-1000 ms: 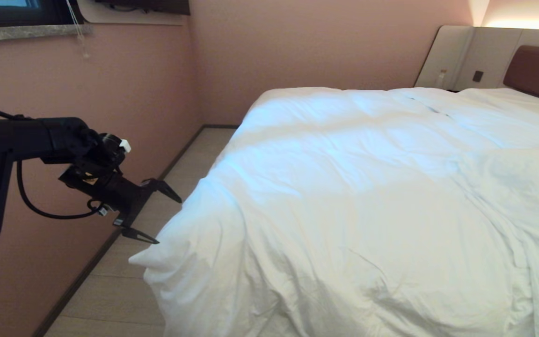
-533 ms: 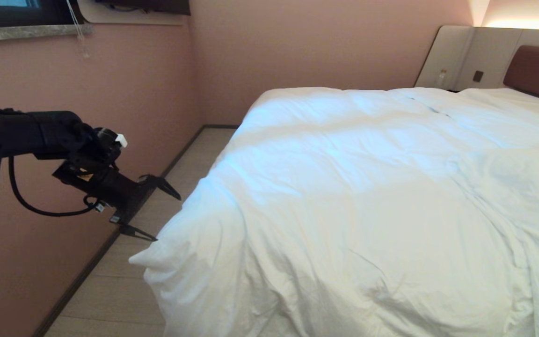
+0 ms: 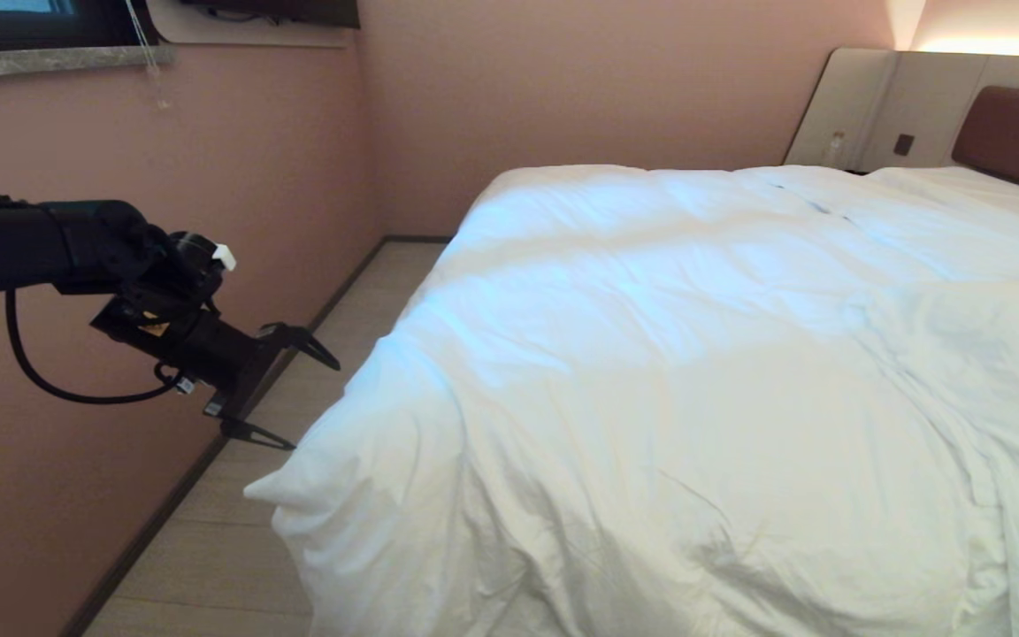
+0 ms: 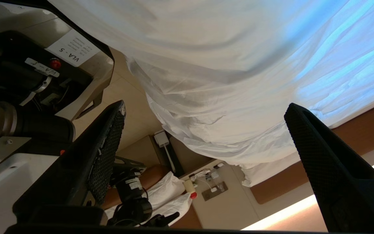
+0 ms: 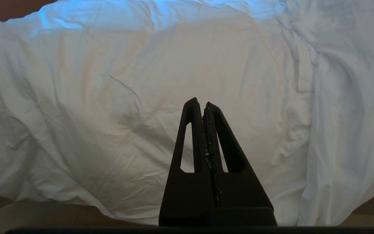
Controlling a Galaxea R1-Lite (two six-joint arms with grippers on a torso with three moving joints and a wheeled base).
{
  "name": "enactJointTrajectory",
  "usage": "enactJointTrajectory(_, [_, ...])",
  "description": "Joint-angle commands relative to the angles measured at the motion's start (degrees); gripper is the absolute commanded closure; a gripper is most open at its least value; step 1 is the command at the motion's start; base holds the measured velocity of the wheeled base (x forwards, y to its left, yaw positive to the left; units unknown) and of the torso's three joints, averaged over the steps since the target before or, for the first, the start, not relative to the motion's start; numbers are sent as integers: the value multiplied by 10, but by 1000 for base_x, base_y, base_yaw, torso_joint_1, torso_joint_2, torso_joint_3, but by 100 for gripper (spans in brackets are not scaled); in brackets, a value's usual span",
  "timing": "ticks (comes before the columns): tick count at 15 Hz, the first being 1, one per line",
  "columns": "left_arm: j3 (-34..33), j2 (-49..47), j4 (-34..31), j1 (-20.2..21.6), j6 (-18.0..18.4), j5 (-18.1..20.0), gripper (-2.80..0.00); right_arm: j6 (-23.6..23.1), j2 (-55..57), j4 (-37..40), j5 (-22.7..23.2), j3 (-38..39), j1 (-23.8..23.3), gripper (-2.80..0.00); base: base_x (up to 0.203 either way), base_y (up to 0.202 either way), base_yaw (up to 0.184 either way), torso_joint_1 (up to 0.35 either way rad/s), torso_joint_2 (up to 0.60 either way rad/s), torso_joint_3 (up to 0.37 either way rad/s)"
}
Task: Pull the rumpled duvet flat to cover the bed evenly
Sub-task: Flatten the corners of the folded blanket
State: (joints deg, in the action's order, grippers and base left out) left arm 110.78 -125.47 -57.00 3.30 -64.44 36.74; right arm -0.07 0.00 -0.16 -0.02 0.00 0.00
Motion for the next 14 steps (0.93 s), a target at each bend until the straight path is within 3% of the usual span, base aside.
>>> enactJointTrajectory(1, [0,0,-3,0,-4,2,-280,0,0,0,0,0,0,0,0,0,0,0,0,0])
enactJointTrajectory(14, [-8,-1,-1,0,-3,2,-280,0,0,0,-1,0,0,0,0,0,0,0,0,0])
